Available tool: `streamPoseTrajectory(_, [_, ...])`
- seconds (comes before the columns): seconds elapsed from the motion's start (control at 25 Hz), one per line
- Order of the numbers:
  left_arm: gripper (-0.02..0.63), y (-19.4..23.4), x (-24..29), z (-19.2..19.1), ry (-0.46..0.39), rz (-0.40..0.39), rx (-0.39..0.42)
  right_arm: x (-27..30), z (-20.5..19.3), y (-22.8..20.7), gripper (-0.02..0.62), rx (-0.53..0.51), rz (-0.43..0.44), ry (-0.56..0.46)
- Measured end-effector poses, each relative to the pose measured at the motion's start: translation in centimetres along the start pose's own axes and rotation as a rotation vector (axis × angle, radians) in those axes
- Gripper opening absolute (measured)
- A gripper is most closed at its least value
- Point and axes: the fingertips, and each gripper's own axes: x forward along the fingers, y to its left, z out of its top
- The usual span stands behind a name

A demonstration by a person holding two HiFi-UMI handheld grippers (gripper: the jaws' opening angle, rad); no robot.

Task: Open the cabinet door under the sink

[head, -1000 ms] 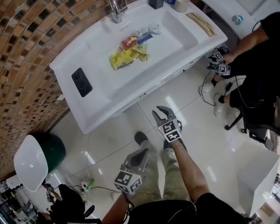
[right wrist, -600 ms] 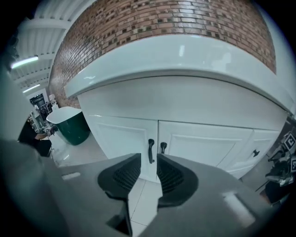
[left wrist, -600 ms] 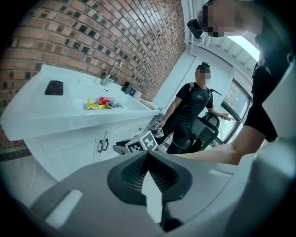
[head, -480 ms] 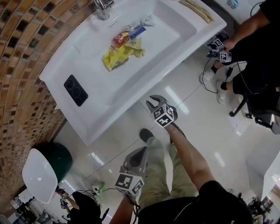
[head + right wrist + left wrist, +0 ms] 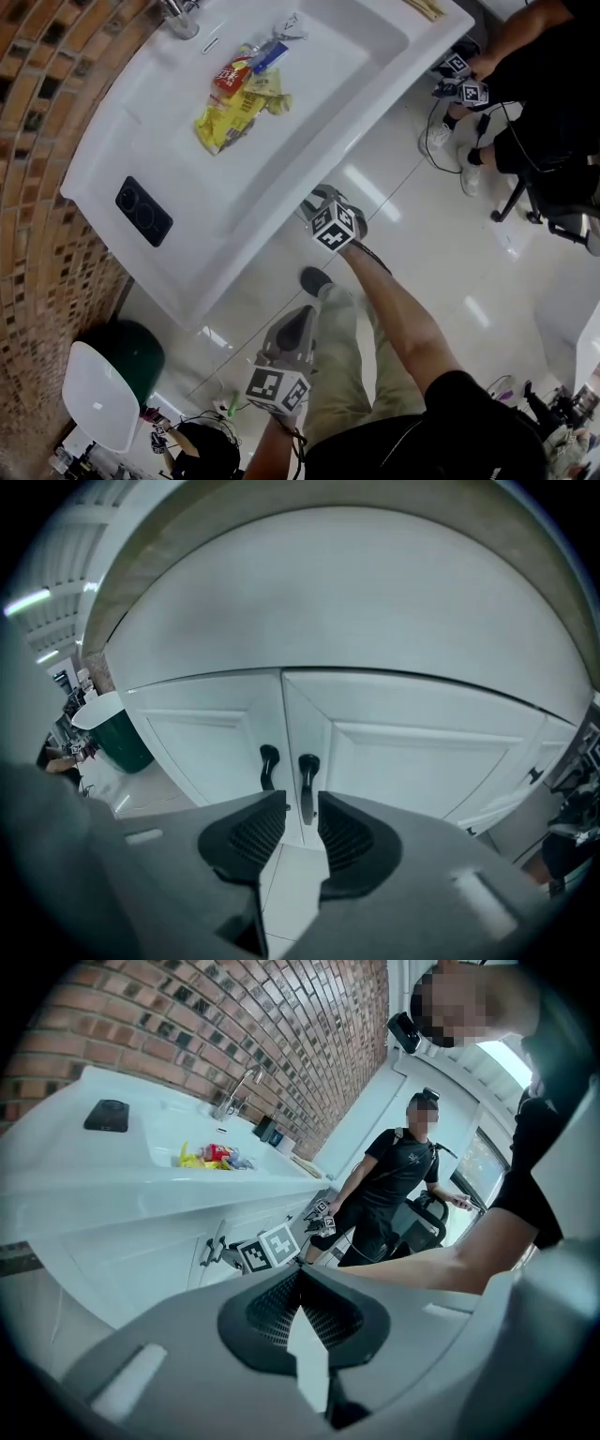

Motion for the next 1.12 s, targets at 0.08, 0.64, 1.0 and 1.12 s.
streamPoseTrajectory(0.08, [0.017,0.8,-0.1,0.1,0.004,0.006,-0.001,0.7,0.0,0.0,0.089,-0.002,-0.003,0.005])
streamPoseTrajectory(0.64, [0.017,0.4,0.1,-2.0,0.041,0.002,-0.033,2.4,-0.6,-0.6,0.038,0.019,-0.029,0.061])
streamPoseTrajectory(1.0, [0.017,-1.9,0.3,-3.2,0.045,0.008,-0.031,0.0,-3.3,-0.6,0.037,0.016,-0.015,0.071])
streamPoseTrajectory(1.12, [0.017,-3.0,0.4,-3.8,0.047,0.015,-0.032,-1.5,-5.0,-0.6,0.037,0.014,-0.01,0.077])
